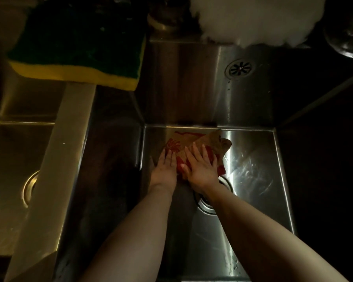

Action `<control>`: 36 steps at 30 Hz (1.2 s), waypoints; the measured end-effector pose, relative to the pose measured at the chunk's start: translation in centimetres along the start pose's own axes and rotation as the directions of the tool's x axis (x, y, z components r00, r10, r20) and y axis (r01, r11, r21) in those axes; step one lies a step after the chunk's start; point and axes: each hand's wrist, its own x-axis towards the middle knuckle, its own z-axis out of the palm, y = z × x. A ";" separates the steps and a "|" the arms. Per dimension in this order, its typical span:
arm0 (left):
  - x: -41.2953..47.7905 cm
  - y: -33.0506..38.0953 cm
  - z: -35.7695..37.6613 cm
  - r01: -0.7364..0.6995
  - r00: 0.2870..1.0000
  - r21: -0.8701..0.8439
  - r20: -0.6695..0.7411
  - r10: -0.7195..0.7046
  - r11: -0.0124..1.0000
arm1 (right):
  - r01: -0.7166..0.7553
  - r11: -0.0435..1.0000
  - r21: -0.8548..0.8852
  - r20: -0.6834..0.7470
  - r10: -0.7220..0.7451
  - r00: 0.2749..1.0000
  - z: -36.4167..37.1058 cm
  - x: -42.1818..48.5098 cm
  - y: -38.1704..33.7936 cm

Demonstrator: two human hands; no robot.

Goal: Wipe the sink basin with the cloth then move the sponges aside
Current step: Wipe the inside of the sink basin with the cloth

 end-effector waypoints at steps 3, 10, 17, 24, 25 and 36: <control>1.4 -0.9 -0.7 0.019 1.000 -0.001 -0.004 -0.019 1.000 | 0.008 1.000 0.023 -0.021 -0.008 1.000 -0.2 1.6 -0.5; 1.9 -2.4 -0.7 0.004 1.000 -0.131 0.003 -0.004 0.991 | 0.012 1.000 0.021 -0.048 -0.011 0.999 -0.3 3.0 -0.6; 0.2 -2.0 0.9 0.007 1.000 -0.273 0.019 -0.002 0.962 | 0.030 1.000 -0.007 -0.076 -0.030 0.997 -0.3 1.5 -0.8; -1.3 -1.4 1.4 -0.024 0.999 -0.331 0.012 0.030 0.943 | 0.079 0.997 0.012 -0.125 -0.077 0.989 -1.6 0.5 -0.7; -1.3 -1.2 1.4 -0.040 0.999 -0.350 0.012 0.047 0.936 | 0.082 0.997 0.012 -0.129 -0.079 0.988 -1.8 0.5 -0.5; 0.0 3.0 -0.3 -0.200 0.977 -0.406 -0.021 0.210 0.892 | -0.016 1.000 -0.020 -0.136 0.013 0.991 -3.9 -0.4 4.7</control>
